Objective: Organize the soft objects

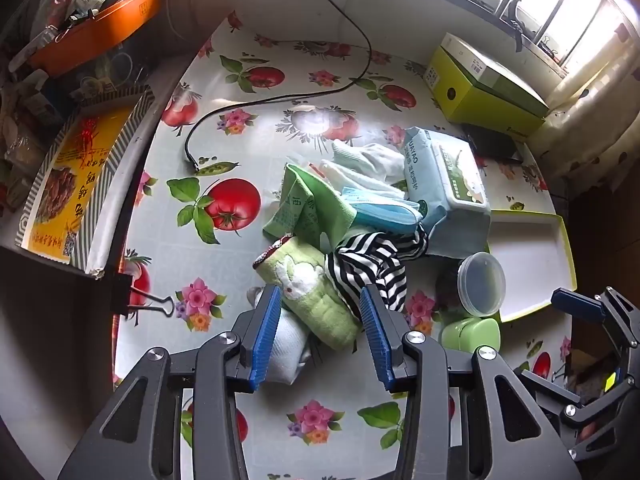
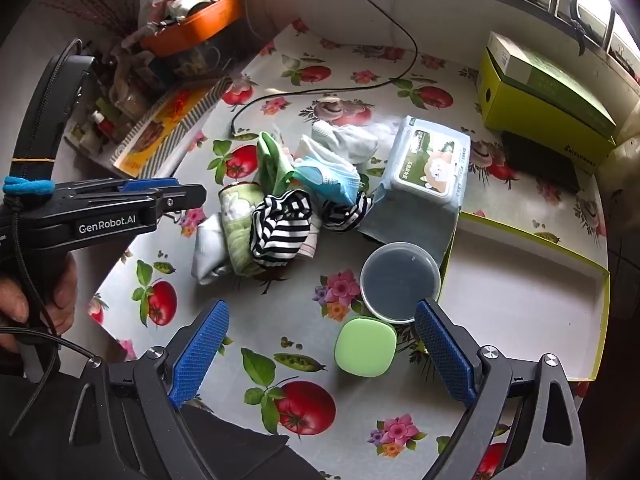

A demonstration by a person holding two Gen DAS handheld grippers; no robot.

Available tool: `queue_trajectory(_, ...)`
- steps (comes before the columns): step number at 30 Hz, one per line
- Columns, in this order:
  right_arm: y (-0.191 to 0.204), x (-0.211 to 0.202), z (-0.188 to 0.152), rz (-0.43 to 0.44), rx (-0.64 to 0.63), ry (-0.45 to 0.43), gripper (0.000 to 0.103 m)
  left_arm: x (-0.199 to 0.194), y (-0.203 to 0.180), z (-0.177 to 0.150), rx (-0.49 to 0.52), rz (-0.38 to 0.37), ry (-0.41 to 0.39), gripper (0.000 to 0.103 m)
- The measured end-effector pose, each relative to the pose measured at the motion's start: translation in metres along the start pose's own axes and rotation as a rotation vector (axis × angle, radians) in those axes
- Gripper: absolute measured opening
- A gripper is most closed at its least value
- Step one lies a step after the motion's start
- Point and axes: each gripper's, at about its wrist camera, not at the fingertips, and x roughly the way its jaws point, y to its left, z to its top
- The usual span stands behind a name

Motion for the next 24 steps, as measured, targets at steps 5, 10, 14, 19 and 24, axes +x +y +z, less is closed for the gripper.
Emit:
queue_trajectory(5, 0.003, 0.001, -0.001, -0.001, -0.003, 0.003, 0.096, 0.0, -0.006, 0.002, 0.007, 0.039, 0.008, 0.043)
queue_trajectory(10, 0.008, 0.005, 0.006, 0.013, -0.005, 0.018, 0.096, 0.001, 0.002, 0.0, -0.007, 0.023, 0.017, 0.043)
queue_trajectory(14, 0.008, 0.003, 0.01, 0.015, -0.012, 0.011, 0.096, 0.002, 0.006, -0.005, 0.001, 0.035, 0.012, 0.043)
queue_trajectory(19, 0.011, 0.004, 0.01, 0.004, -0.011, 0.005, 0.096, 0.0, 0.006, -0.005, 0.02, 0.05, 0.005, 0.043)
queue_trajectory(24, 0.01, 0.005, 0.011, 0.003, -0.01, 0.009, 0.095, 0.0, 0.005, -0.004, 0.025, 0.062, 0.0, 0.043)
